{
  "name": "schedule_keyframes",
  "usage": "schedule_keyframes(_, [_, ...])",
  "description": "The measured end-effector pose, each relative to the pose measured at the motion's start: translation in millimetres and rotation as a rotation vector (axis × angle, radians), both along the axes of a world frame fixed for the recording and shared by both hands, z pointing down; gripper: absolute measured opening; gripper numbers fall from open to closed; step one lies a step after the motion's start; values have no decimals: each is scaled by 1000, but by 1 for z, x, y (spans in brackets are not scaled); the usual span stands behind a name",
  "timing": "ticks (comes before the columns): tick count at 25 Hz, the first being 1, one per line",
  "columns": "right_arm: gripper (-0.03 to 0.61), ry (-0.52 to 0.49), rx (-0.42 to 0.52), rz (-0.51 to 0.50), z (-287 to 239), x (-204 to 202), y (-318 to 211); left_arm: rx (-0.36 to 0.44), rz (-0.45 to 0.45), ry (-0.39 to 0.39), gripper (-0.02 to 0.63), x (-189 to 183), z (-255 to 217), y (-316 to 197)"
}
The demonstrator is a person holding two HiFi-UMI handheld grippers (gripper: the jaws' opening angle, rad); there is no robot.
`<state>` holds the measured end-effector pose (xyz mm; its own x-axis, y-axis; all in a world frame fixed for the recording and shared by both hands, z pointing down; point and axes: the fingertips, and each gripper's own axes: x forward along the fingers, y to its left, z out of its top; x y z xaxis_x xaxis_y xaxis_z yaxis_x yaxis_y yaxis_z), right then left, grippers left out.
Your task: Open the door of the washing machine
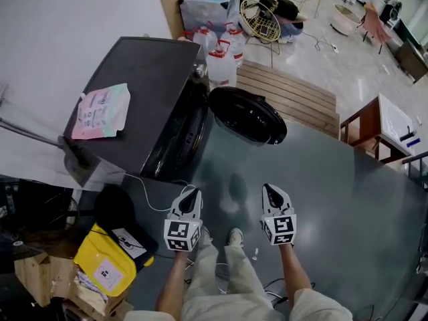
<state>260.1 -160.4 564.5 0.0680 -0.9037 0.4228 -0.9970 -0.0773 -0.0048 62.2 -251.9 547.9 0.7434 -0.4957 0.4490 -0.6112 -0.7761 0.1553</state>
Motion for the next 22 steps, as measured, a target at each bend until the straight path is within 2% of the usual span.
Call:
schedule_keyframes(10, [-2,6,60,-33,-91,-28,4,50,0,18,8,-22,-82,8])
schedule_keyframes(22, [-2,18,93,-40,-146,-40,27,139,-1,39,8,-29,-155,18])
